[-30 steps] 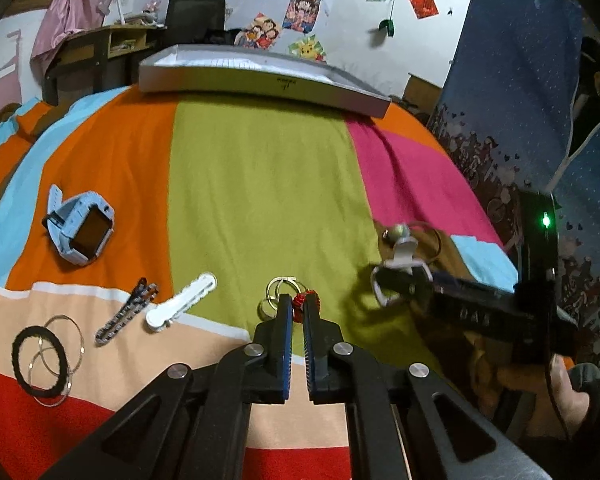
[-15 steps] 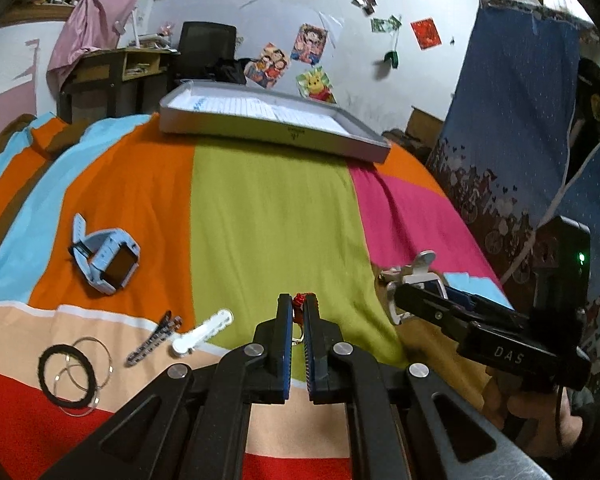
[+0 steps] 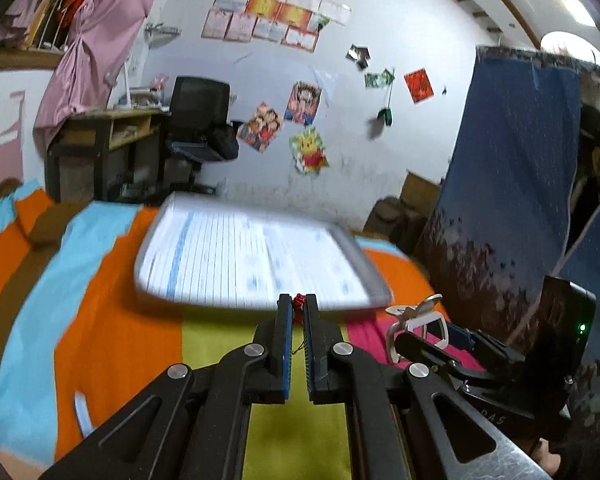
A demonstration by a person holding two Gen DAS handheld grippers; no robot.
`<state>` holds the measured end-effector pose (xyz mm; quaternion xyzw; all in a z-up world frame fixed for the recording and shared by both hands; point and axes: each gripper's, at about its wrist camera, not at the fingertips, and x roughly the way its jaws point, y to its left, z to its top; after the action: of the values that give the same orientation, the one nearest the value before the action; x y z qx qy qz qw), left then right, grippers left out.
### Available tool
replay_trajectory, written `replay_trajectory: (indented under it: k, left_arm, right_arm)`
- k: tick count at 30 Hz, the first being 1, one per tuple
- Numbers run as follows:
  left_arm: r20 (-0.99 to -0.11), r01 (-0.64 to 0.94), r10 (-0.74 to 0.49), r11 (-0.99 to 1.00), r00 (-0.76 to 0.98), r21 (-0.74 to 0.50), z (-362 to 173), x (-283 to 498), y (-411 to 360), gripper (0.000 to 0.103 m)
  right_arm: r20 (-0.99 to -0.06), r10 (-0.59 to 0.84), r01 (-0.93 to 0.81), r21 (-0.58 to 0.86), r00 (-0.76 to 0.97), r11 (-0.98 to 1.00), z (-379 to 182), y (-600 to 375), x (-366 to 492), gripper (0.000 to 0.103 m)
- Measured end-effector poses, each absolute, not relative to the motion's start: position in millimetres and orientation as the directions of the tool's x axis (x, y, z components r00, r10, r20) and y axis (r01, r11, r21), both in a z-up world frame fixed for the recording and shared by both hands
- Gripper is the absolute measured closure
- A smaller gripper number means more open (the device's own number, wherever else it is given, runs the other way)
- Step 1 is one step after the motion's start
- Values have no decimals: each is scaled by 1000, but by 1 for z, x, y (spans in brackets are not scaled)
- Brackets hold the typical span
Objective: Organize jewelry
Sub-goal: 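Carry the clip and bracelet over the grid-paper tray and open both tools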
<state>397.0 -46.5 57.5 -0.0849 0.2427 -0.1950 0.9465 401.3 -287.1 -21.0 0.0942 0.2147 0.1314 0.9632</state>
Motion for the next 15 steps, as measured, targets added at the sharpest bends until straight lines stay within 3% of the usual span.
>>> replay_trajectory:
  k: [6, 15]
  left_arm:
    - [-420, 296, -376, 923, 826, -245, 55, 464, -50, 98]
    - [-492, 224, -341, 933, 801, -282, -3, 528, -42, 97]
  right_arm:
    - [-362, 252, -182, 216, 897, 959, 0, -287, 471, 41]
    - [-455, 230, -144, 217, 860, 966, -47, -264, 537, 41]
